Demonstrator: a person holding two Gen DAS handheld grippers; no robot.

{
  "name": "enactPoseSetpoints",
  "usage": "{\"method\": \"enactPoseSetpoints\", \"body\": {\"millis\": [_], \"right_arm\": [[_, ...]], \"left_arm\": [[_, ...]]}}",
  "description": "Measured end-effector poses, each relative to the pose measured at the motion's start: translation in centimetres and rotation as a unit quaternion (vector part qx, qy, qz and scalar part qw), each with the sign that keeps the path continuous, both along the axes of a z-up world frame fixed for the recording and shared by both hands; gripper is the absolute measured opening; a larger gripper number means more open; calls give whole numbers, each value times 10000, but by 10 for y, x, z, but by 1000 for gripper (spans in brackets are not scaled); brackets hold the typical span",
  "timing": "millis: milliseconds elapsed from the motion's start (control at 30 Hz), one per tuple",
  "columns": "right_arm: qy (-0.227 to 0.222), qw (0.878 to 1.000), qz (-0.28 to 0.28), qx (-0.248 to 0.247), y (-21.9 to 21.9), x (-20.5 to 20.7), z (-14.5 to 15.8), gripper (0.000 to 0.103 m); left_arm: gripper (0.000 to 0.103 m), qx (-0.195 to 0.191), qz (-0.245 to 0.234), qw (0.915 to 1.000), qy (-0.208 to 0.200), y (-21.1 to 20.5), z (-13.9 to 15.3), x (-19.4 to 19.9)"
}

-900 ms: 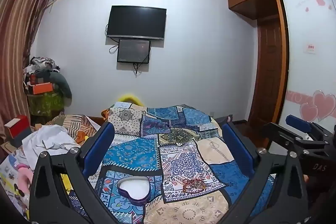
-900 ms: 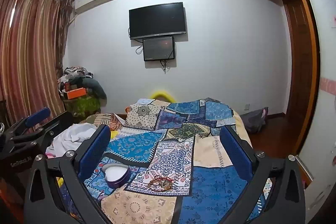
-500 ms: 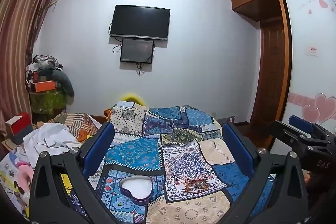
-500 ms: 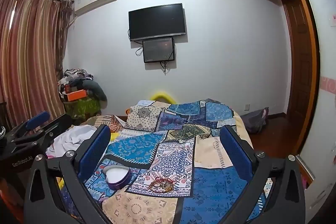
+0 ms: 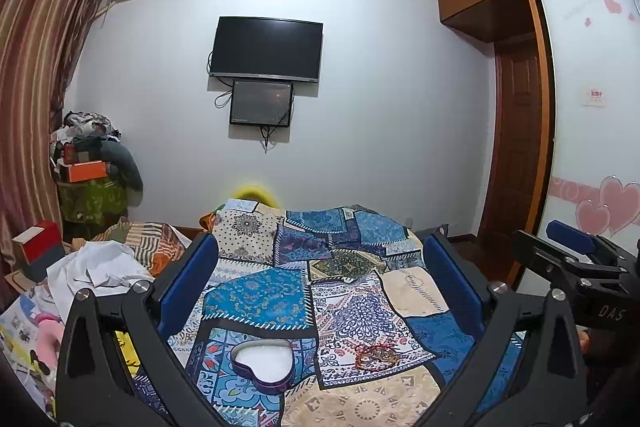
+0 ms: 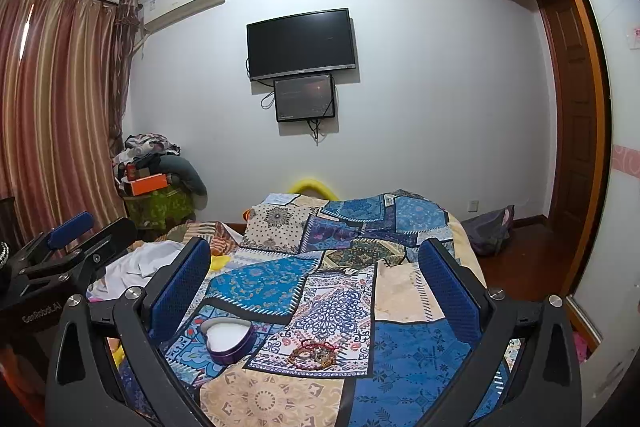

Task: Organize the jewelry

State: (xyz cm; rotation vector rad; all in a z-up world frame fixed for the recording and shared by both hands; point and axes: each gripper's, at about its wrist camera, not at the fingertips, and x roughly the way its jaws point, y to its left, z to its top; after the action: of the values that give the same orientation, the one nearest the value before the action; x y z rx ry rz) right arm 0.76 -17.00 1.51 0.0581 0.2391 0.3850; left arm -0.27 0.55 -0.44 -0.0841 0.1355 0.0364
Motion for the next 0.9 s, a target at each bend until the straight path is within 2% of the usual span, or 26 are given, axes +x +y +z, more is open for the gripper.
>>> {"method": "enactPoseSetpoints", "body": {"millis": [900], "right_arm": [[27, 10000, -11, 25, -1, 1, -4, 103]], "left_arm": [[103, -35, -69, 10000, 52, 0, -1, -1]]}}
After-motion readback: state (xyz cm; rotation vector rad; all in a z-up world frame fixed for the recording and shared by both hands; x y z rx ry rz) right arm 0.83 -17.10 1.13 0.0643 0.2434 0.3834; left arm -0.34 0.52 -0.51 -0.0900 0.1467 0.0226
